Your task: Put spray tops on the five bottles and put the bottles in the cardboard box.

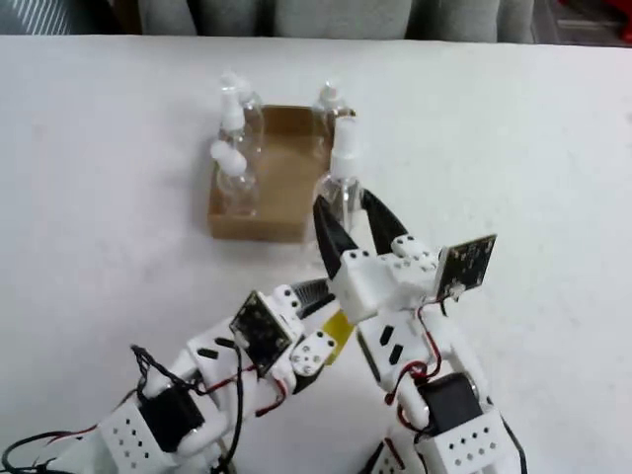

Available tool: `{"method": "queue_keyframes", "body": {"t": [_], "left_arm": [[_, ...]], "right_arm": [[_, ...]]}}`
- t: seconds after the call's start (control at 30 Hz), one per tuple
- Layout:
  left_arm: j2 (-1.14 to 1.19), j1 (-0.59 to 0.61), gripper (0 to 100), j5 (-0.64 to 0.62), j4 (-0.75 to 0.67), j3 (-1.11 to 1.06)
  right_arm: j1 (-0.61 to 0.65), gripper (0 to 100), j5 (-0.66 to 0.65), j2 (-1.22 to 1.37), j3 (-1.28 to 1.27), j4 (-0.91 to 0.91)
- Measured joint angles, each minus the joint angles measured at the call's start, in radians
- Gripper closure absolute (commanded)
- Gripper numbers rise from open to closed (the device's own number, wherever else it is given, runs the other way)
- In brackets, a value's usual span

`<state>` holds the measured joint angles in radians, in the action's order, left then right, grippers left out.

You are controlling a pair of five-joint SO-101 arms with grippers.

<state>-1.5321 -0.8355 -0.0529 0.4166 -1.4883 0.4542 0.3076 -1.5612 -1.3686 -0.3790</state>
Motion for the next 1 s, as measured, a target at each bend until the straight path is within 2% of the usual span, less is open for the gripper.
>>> {"method": "queue_keyframes", "body": {"t": [0.23,0.37,0.7,0.87,1.0], "left_arm": [[0.253,0.063,98,0.0,-0.178,0.0],[0.35,0.06,98,0.0,-0.207,0.0],[0.358,0.091,98,-0.002,-0.215,0.0],[0.367,0.155,98,-0.005,-0.302,0.0],[0.367,0.166,98,-0.044,-0.315,0.0]], "right_arm": [[0.0,98.2,-0.015,-0.04,0.0,-0.037],[-0.02,98.2,-0.015,-0.04,0.0,-0.037],[-0.026,98.2,-0.017,-0.046,0.0,-0.08],[-0.017,98.2,-0.02,-0.048,0.008,-0.103],[-0.017,98.2,-0.018,-0.048,0.012,-0.103]]}}
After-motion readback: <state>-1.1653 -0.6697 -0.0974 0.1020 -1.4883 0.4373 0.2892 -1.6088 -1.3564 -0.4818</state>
